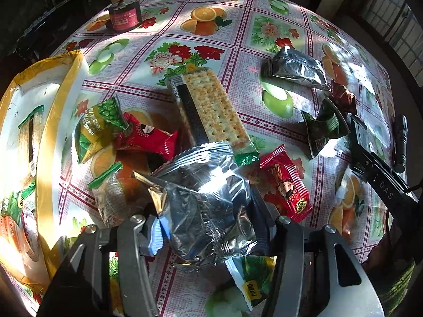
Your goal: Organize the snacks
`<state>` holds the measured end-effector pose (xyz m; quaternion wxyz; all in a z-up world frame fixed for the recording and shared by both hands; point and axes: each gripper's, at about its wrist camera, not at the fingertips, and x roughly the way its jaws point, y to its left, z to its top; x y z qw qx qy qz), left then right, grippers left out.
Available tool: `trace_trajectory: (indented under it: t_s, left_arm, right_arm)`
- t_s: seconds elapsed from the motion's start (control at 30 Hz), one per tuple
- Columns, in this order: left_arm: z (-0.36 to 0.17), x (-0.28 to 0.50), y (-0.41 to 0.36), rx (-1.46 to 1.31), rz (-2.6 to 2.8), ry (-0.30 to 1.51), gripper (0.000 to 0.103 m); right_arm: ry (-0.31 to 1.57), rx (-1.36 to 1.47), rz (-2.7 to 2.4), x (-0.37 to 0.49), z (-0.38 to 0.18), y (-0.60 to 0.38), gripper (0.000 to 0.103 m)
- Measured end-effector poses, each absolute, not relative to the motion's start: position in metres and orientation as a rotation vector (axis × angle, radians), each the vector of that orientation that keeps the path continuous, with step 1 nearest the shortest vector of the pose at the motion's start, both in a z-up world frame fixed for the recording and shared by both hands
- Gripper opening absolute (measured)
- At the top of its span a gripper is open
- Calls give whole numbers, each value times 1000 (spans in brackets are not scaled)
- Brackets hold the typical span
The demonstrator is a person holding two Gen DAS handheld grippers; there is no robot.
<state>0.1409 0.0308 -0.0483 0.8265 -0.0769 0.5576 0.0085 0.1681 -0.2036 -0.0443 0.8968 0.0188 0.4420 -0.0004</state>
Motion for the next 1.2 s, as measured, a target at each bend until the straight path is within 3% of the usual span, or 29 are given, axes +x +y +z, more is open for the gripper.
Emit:
trace_trajectory:
  t_s: [0.23, 0.27, 0.3, 0.33, 0.53, 0.57, 0.6, 0.63, 0.73, 0.8, 0.93, 1.07, 1.13, 1.2]
  left_arm:
    - [-36, 99, 24, -74, -22, 1128, 56]
    - [-33, 92, 23, -66, -27, 1118, 56]
    - [-30, 85, 22, -61, -38, 1108, 56]
    - [-28, 78, 22, -56, -46, 1099, 56]
    - [-26, 55, 29, -48, -42, 1098, 56]
    - [-26, 52, 31, -53, -36, 1095, 56]
    - [-25, 49, 34, -56, -32, 1093, 56]
    - [-24, 45, 36, -64, -31, 1089, 56]
    - [-19, 38, 44, -75, -28, 1075, 55]
    - [-17, 33, 50, -81, -24, 1072, 55]
    - [-16, 28, 55, -94, -31, 1072, 55]
    - [-18, 28, 56, -100, -45, 1082, 56]
    - [-18, 27, 57, -104, -54, 1080, 56]
    - [-17, 26, 57, -101, -58, 1072, 56]
  right_arm:
    - [870, 124, 66, 113, -29, -219, 44]
    - [856, 140, 81, 102, -25, -220, 32]
    - [851, 156, 98, 94, -21, -220, 0]
    - [835, 164, 115, 83, -17, -219, 0]
    - [888, 147, 109, 62, -27, -211, 3]
    - [899, 180, 101, 63, -29, -211, 19]
    - [912, 212, 115, 64, -30, -209, 41]
    - [914, 242, 149, 65, -30, -205, 47]
    - [936, 270, 229, 70, -31, -183, 50]
    - [976, 223, 175, 81, -38, -170, 59]
    - [985, 232, 70, 110, -45, -165, 61]
    - [997, -6, 17, 128, -49, -133, 64]
    - [966, -105, 64, 120, -52, -126, 59]
    - [960, -109, 88, 111, -51, -135, 46]
